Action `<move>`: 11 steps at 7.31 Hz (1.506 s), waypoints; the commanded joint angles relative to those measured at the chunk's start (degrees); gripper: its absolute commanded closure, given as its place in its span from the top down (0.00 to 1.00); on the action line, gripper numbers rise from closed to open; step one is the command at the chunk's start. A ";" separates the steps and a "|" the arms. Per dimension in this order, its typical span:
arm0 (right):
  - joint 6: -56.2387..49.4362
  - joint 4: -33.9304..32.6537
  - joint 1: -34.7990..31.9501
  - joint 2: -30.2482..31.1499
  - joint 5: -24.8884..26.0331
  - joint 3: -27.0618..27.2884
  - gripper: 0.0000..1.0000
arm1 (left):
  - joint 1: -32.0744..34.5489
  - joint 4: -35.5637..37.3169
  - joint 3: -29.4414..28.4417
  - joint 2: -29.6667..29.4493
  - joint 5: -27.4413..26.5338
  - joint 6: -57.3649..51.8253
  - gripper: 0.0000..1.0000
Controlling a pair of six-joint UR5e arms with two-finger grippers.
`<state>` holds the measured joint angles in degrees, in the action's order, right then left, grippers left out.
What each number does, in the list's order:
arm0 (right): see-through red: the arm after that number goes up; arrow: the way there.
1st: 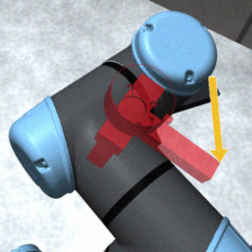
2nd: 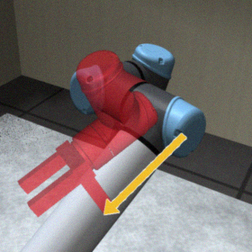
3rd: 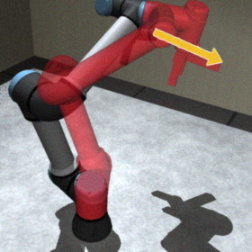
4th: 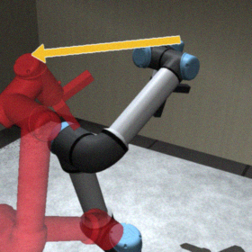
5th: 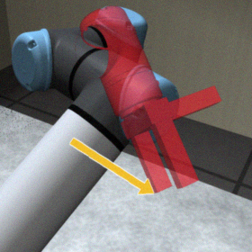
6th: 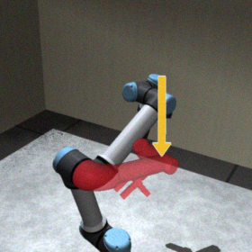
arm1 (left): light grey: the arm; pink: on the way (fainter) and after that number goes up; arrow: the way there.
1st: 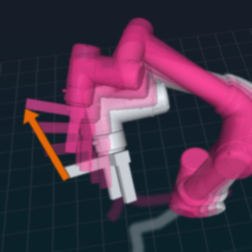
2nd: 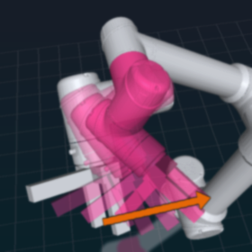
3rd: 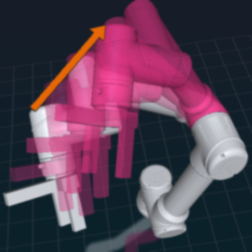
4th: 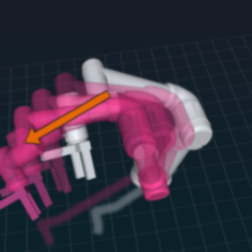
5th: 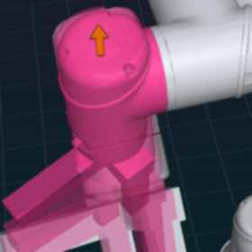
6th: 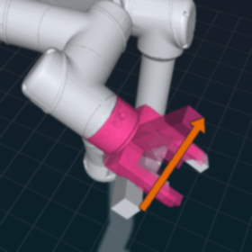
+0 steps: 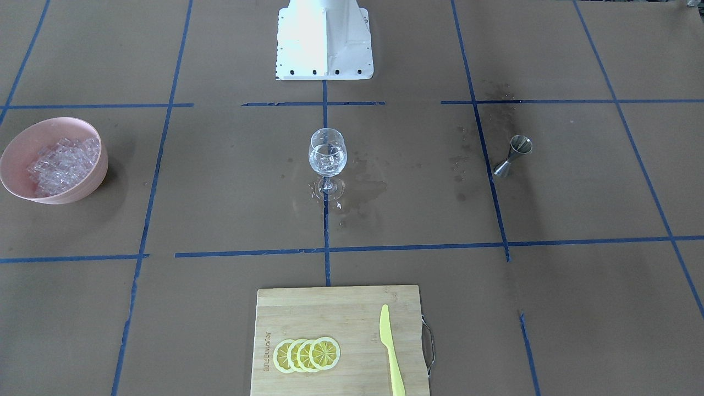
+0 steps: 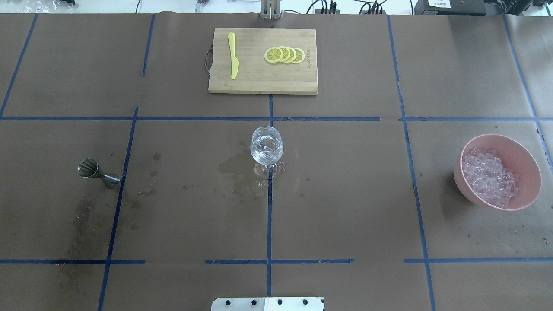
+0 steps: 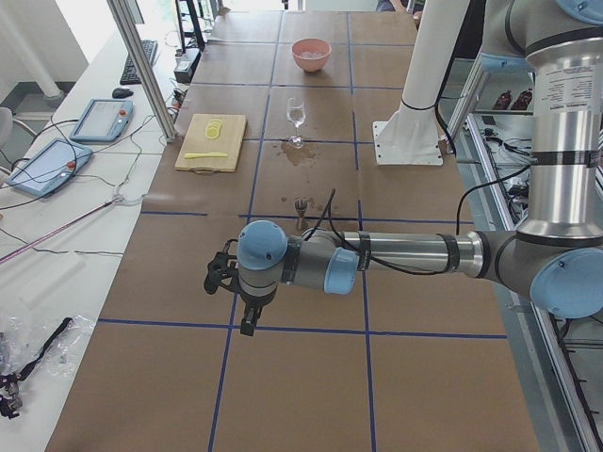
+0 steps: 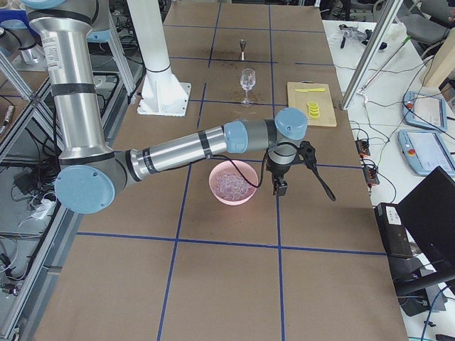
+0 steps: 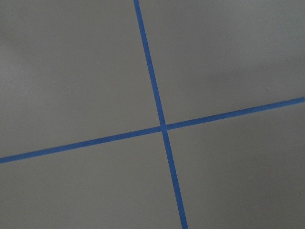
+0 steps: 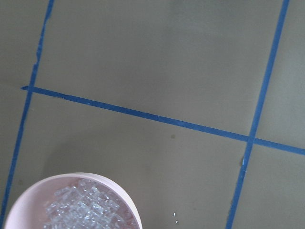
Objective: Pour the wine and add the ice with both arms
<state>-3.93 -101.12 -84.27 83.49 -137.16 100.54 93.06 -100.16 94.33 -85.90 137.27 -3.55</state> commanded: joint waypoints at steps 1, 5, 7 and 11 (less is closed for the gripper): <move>0.24 1.02 -0.89 1.32 2.95 -1.66 1.00 | -0.42 -0.21 0.76 0.13 -0.16 8.06 1.00; 0.16 1.02 -3.52 2.55 0.07 -3.69 1.00 | -0.60 0.93 -4.59 -6.12 -0.07 8.82 1.00; 0.24 1.02 -3.80 2.99 -0.65 -3.78 1.00 | -0.86 4.33 -4.50 -6.64 -0.25 9.61 1.00; -0.19 1.36 -3.80 4.56 -0.04 -4.82 1.00 | -1.12 7.96 -3.45 -6.82 -0.43 8.99 1.00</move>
<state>-3.76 -100.22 -88.06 87.07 -137.54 96.42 91.99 -92.56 90.55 -92.76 136.88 5.54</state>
